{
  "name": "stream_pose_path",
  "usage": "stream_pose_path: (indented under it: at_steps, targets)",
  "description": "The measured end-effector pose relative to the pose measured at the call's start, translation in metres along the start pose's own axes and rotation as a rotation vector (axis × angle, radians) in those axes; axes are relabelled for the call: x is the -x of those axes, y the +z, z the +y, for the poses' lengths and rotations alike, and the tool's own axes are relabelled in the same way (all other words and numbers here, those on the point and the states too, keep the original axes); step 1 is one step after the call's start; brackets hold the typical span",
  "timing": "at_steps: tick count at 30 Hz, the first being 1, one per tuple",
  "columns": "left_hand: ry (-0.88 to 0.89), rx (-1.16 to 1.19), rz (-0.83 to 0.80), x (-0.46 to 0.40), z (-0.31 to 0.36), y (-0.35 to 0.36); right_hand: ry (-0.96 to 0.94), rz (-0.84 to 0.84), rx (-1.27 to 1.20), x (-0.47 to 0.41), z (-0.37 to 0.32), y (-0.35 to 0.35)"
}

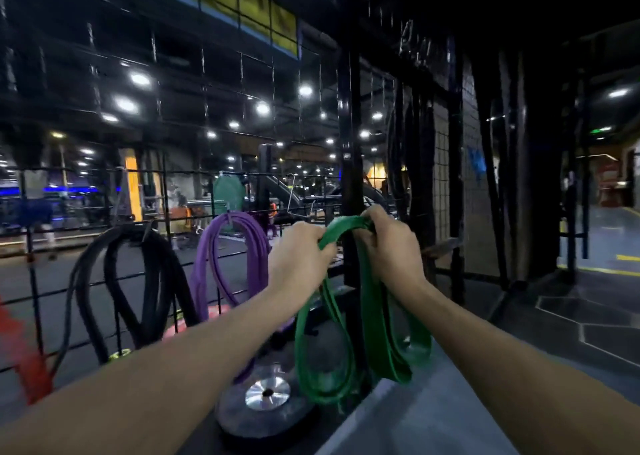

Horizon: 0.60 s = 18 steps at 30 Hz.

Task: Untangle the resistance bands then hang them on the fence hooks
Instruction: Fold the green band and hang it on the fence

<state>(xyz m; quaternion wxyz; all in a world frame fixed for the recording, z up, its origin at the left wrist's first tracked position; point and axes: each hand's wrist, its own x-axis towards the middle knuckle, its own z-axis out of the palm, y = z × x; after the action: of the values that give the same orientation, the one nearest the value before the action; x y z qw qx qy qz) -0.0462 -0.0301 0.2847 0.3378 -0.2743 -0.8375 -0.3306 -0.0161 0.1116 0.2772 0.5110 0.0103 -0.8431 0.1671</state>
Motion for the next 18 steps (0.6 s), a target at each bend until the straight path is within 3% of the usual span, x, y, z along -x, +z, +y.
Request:
stream_pose_path:
  at_steps: [8, 13, 18]
  targets:
    - [-0.038, -0.011, 0.086, -0.080, -0.014, 0.012, 0.055, 0.140, -0.202, -0.067, 0.026, 0.060]
    - [-0.036, -0.034, 0.156, -0.115, -0.019, 0.018, 0.178, 0.119, -0.263, -0.101, 0.034, 0.086]
    - [0.009, -0.196, 0.218, -0.134, -0.030, 0.019, 0.072, 0.149, -0.381, -0.121, 0.037, 0.118]
